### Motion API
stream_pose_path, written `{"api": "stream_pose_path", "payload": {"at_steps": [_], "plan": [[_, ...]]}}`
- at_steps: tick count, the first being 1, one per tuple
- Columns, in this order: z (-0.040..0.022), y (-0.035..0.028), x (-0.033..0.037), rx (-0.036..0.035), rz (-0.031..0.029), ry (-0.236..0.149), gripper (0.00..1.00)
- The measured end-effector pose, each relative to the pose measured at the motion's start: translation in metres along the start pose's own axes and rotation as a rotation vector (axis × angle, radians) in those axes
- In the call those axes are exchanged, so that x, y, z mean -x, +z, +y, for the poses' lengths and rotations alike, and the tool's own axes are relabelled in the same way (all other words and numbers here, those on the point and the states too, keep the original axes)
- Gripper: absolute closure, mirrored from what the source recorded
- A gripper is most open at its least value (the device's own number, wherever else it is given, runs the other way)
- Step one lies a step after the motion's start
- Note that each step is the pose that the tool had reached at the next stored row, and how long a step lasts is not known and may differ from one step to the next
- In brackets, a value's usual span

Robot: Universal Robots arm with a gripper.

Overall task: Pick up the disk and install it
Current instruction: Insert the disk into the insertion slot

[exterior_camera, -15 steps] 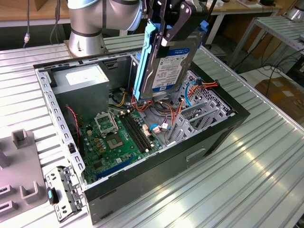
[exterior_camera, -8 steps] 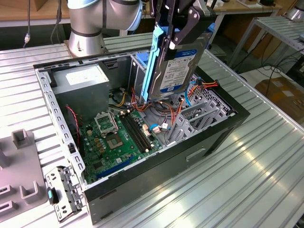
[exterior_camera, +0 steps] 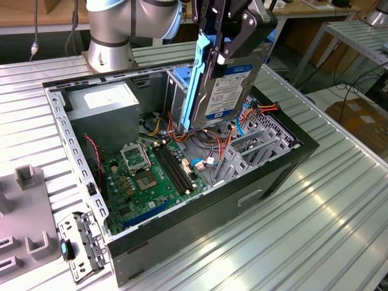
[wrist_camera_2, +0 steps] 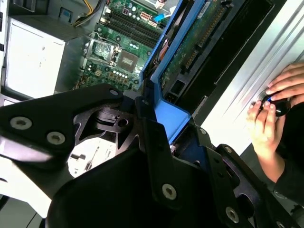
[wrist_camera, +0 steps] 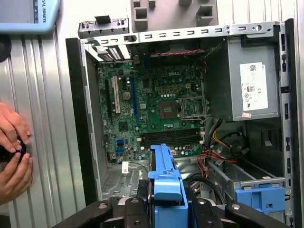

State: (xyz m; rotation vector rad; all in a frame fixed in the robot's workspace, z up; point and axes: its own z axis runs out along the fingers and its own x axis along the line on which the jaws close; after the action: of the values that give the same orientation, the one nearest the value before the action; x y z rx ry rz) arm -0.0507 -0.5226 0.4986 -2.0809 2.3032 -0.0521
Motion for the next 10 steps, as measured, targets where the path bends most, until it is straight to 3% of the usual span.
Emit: {"api": "stream_pose_path", "payload": {"at_steps": [2,3,7,10], "plan": [[-0.0012,0.0016,-0.0107,0.0000,0.0000,0.000,0.63],[-0.0034,0.0033,-0.0128,-0.0001,-0.0002,0.000,0.63],[-0.0142,0.0062,-0.0134,0.0000,0.0003,0.000,0.63],[-0.0284,0.0079,-0.0129,0.0011,0.0001,0.000,0.63]]}}
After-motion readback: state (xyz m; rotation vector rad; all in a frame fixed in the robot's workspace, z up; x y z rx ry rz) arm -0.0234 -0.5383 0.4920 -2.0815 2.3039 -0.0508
